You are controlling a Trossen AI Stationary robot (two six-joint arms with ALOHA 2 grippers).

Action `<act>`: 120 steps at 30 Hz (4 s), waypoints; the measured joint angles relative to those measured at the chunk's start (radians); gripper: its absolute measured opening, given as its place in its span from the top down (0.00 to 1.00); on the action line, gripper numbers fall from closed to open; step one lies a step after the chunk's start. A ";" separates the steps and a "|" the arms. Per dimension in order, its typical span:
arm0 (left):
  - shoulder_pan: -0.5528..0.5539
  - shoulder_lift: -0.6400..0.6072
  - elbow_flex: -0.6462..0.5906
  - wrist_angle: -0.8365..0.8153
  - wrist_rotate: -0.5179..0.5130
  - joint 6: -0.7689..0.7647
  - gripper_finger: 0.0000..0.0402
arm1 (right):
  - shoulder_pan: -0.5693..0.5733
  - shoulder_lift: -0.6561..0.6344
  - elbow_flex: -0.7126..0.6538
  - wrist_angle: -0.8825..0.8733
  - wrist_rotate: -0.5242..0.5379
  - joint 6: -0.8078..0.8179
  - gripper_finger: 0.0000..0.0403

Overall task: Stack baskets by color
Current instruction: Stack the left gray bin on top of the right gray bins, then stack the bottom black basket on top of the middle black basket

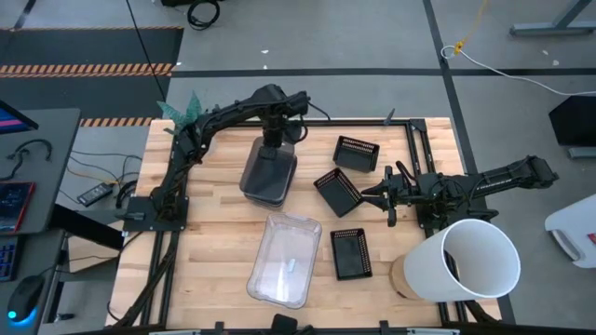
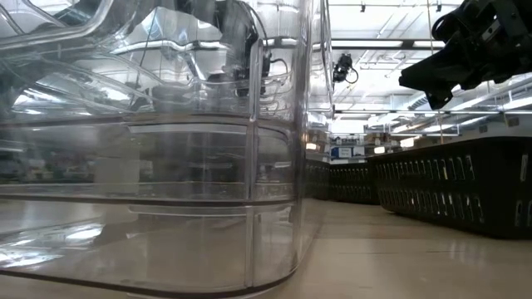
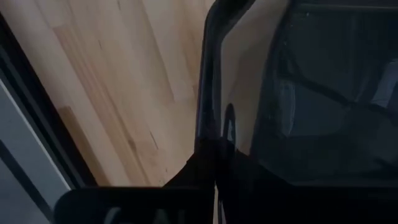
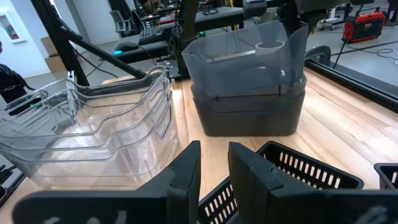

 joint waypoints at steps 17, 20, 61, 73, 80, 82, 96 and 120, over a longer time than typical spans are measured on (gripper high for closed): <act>-0.004 0.008 -0.077 0.073 -0.004 -0.022 0.81 | 0.000 0.000 0.000 0.000 0.000 0.000 0.79; -0.008 0.008 -0.077 0.079 -0.005 -0.027 0.71 | 0.000 0.000 0.000 0.000 0.000 0.000 0.78; -0.260 -0.694 -0.768 0.727 0.206 -0.502 0.80 | 0.000 0.000 0.000 0.002 0.001 -0.148 0.79; -0.364 -0.963 -1.119 1.182 0.195 -0.575 0.89 | 0.000 0.013 0.000 0.114 -0.003 -0.172 0.78; -0.385 -1.101 -1.340 1.428 0.123 -0.551 0.94 | 0.000 0.051 0.000 0.197 -0.007 -0.020 0.79; -0.384 -1.141 -1.390 1.460 0.122 -0.533 0.95 | 0.000 0.076 0.000 0.193 -0.004 0.045 0.79; -0.384 -1.473 -1.612 1.578 0.010 -0.471 0.98 | 0.004 0.518 0.223 -0.050 -0.029 0.104 0.80; -0.385 -2.065 -1.883 1.654 -0.043 -0.487 0.99 | 0.088 0.994 0.832 -0.867 -0.033 0.217 0.65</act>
